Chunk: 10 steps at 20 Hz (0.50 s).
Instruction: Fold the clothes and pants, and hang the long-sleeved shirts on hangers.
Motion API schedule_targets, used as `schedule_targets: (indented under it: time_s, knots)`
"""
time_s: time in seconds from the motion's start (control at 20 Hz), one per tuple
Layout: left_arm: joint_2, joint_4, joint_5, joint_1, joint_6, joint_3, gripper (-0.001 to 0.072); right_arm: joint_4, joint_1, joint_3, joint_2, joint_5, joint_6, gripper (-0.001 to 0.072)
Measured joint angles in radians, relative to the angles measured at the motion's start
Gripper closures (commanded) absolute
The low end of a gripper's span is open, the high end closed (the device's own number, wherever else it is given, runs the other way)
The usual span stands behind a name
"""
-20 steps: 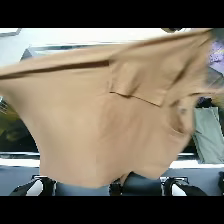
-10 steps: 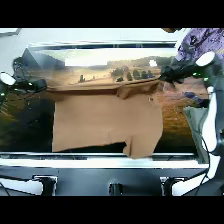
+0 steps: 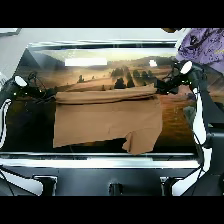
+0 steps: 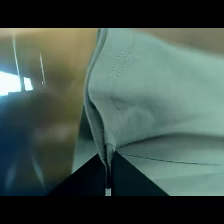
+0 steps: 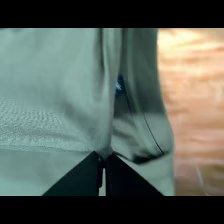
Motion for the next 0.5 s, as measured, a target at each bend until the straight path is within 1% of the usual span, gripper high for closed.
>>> schedule_targets:
  time_s: [0.1,0.2,0.35,0.5]
  knots:
    - [-0.002,0.0,-0.082,-0.005,-0.035,0.0,0.0694,-0.022,0.001,0.0,-0.002,0.021,0.013,0.0688]
    - [-0.003,0.012,-0.138,-0.012,-0.065,0.0,0.0694,-0.033,0.002,0.0,-0.005,0.034,0.027,0.0688]
    - [-0.006,0.059,-0.18,-0.023,-0.104,0.0,0.0694,-0.043,0.002,0.0,-0.021,0.058,0.041,0.0687]
    - [-0.016,0.106,-0.2,-0.029,-0.123,0.0,0.0693,-0.047,0.002,-0.001,-0.042,0.082,0.045,0.0687]
